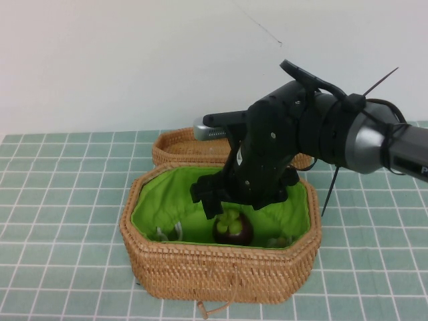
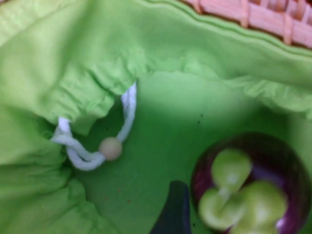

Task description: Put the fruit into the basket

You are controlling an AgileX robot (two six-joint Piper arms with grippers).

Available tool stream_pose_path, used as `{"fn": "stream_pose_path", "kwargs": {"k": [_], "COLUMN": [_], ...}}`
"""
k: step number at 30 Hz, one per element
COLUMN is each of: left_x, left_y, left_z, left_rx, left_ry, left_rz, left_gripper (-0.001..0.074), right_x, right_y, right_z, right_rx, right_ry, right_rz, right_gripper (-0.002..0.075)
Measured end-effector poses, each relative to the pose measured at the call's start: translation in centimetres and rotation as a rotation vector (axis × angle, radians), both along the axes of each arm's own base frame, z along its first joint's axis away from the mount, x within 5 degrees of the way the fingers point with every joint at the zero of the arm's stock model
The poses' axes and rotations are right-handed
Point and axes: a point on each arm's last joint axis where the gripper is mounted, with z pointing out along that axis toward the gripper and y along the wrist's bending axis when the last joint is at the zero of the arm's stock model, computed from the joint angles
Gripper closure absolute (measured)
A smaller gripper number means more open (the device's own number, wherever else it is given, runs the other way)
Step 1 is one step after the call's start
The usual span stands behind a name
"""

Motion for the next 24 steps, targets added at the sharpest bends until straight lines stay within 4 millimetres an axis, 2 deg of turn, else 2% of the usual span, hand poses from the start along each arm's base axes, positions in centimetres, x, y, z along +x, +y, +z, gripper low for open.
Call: {"fn": "stream_pose_path", "kwargs": {"k": [2, 4, 6, 9, 11, 16, 22, 24], "left_x": [0.0, 0.0, 0.0, 0.0, 0.0, 0.0, 0.0, 0.0], "left_y": [0.0, 0.0, 0.0, 0.0, 0.0, 0.0, 0.0, 0.0], "left_z": [0.0, 0.0, 0.0, 0.0, 0.0, 0.0, 0.0, 0.0], "left_rx": [0.000, 0.000, 0.000, 0.000, 0.000, 0.000, 0.000, 0.000], "left_ry": [0.000, 0.000, 0.000, 0.000, 0.000, 0.000, 0.000, 0.000], "left_rz": [0.000, 0.000, 0.000, 0.000, 0.000, 0.000, 0.000, 0.000], "left_gripper": [0.0736, 0.0736, 0.0736, 0.0736, 0.0736, 0.0736, 0.0736, 0.0736], "right_x": [0.0, 0.1, 0.0, -0.2, -0.7, -3.2, -8.3, -9.8], "right_y": [0.0, -0.1, -0.4, -0.9, -1.4, -2.5, -4.6, -5.5], "right_z": [0.0, 0.3, 0.8, 2.0, 3.2, 7.9, 14.5, 16.8], "right_rx": [-0.002, -0.010, -0.029, -0.048, -0.069, -0.141, -0.291, -0.276], "right_ry": [-0.005, -0.020, -0.042, -0.059, -0.074, -0.177, -0.341, -0.413], "right_rz": [0.000, 0.005, 0.013, 0.017, 0.023, 0.049, 0.035, 0.041], "right_gripper": [0.0101, 0.0176, 0.0304, 0.0572, 0.0660, 0.0715, 0.0723, 0.0725]}}
